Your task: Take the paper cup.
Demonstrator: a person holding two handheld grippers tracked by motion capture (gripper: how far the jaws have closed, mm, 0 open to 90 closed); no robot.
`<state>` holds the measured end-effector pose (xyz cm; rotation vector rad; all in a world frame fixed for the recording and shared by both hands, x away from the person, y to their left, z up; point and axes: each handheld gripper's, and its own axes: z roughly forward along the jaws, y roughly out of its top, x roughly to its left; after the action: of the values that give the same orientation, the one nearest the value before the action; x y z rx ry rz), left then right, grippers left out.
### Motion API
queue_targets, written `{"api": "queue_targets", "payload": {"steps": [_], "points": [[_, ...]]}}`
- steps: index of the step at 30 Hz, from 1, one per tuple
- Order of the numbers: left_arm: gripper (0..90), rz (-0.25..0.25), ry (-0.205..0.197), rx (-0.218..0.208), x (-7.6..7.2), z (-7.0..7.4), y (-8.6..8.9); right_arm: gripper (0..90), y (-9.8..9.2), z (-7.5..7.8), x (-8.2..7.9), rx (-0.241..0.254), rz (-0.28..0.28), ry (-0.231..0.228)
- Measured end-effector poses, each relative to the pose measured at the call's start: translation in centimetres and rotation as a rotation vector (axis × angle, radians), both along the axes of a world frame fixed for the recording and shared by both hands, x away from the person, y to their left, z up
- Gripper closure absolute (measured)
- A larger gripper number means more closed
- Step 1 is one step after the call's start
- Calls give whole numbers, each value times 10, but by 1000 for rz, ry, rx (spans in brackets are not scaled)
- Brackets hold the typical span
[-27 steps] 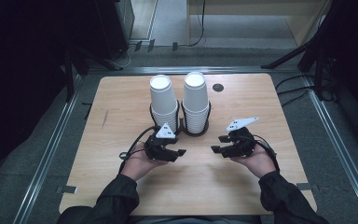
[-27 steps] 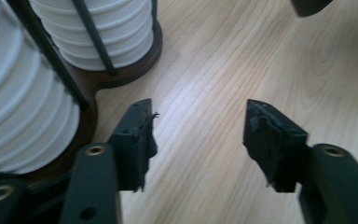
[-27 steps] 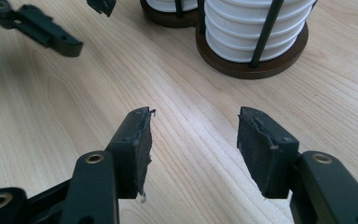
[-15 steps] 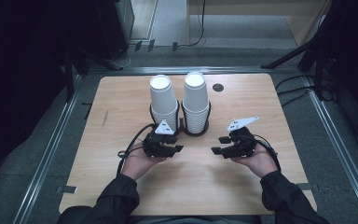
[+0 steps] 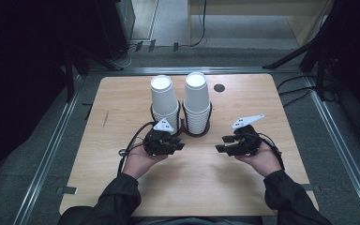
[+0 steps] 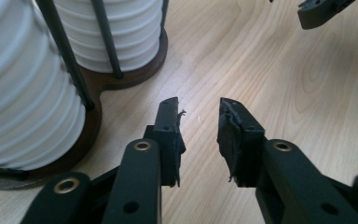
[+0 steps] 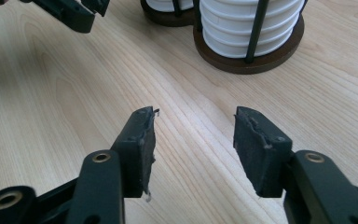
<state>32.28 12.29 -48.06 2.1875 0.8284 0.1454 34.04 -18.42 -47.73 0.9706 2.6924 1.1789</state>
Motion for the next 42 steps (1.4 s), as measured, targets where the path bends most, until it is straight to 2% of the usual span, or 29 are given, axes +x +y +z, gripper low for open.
{"api": "queue_targets", "payload": {"steps": [7, 9, 11, 13, 16, 17, 18, 19, 20, 21, 22, 23, 24, 26, 31, 34, 35, 36, 40, 42], "points": [[760, 25, 23, -20, 5, -2, -1, 504, -7, -2, 6, 22, -12, 12], [760, 26, 25, -33, 5, -1, -2, 506, -7, -2, 7, 26, -11, 46], [752, 33, 32, -30, 3, 4, -5, 512, -5, -1, 5, -5, 11, 94], [761, 32, 0, -30, -1, 15, -7, 489, -4, 3, 2, -2, 34, 80], [792, 39, 2, -45, 0, 19, -6, 455, -5, 9, 2, 22, 36, 67], [822, 48, 8, -48, 2, 19, -7, 441, -8, 16, 4, 42, 49, 28], [822, 54, 9, -45, 5, 20, -7, 441, -8, 16, 4, 42, 49, 28], [837, 71, 9, -44, 8, 21, -9, 426, -10, 24, 7, 39, 67, -1], [858, 71, 9, -44, 8, 21, -9, 426, -10, 24, 7, 39, 67, -1], [875, 81, 12, -48, 10, 22, -11, 411, -11, 32, 12, 35, 76, -15], [875, 89, 13, -46, 12, 23, -13, 411, -11, 32, 12, 35, 76, -15], [893, 90, 9, -39, 13, 24, -15, 398, -11, 41, 17, 28, 76, -23], [893, 95, 11, -31, 15, 25, -18, 398, -11, 41, 17, 28, 76, -23], [896, 101, 13, -34, 19, 28, -22, 386, -9, 51, 23, 32, 83, -30], [900, 122, 23, -89, 29, 35, -27, 379, -7, 69, 38, 48, 106, -64], [900, 152, 22, -95, 35, 37, -28, 364, -5, 78, 48, 47, 96, -68], [900, 168, 8, -97, 36, 39, -30, 353, -2, 85, 53, 39, 94, -72], [900, 168, 8, -97, 36, 39, -30, 353, -2, 85, 53, 39, 94, -72], [899, 220, -13, -94, 39, 41, -32, 308, 4, 98, 65, 30, 99, -84], [899, 229, -27, -72, 40, 41, -35, 291, 7, 103, 71, 24, 98, -96]]}}
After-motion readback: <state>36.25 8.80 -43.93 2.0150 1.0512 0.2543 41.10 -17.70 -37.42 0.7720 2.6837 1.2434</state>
